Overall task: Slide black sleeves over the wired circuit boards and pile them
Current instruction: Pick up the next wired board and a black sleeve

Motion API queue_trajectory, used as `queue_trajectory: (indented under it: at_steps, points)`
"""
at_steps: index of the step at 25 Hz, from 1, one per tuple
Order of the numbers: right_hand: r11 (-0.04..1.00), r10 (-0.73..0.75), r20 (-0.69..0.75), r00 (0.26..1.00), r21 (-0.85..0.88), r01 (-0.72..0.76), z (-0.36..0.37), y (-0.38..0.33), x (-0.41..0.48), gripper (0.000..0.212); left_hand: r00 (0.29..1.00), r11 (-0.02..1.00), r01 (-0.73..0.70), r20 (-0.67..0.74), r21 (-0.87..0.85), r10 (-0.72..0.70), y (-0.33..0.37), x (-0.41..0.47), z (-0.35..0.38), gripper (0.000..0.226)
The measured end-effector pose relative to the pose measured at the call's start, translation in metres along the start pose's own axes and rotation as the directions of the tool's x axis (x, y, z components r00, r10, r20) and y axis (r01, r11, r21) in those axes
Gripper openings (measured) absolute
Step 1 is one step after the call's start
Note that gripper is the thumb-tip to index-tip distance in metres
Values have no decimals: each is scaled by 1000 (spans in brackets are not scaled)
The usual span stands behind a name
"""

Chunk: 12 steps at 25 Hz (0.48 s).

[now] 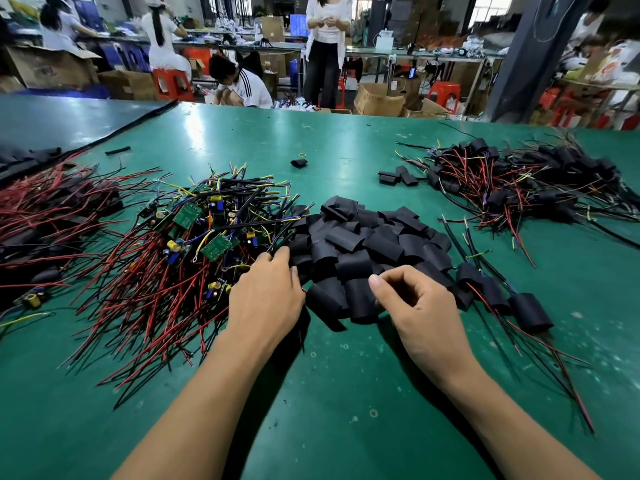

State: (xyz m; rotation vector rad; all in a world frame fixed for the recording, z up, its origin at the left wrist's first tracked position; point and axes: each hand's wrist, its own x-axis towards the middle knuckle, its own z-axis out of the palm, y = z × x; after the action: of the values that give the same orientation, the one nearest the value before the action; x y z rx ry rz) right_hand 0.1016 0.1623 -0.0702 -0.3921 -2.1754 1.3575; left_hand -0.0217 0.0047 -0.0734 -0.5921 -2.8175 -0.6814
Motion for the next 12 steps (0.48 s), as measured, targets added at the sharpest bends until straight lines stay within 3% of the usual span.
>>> queue_trajectory:
  at_steps: [6,12]
  points:
    - [990,-63,13,998,-123,64,3,7,1,10,996,994,-3,-84,-109,-6,3,-4,-7,19]
    - [901,-72,240,968,-401,166,2,16,1,62,991,971,-68,-125,-229,40,1,-3,-6,13]
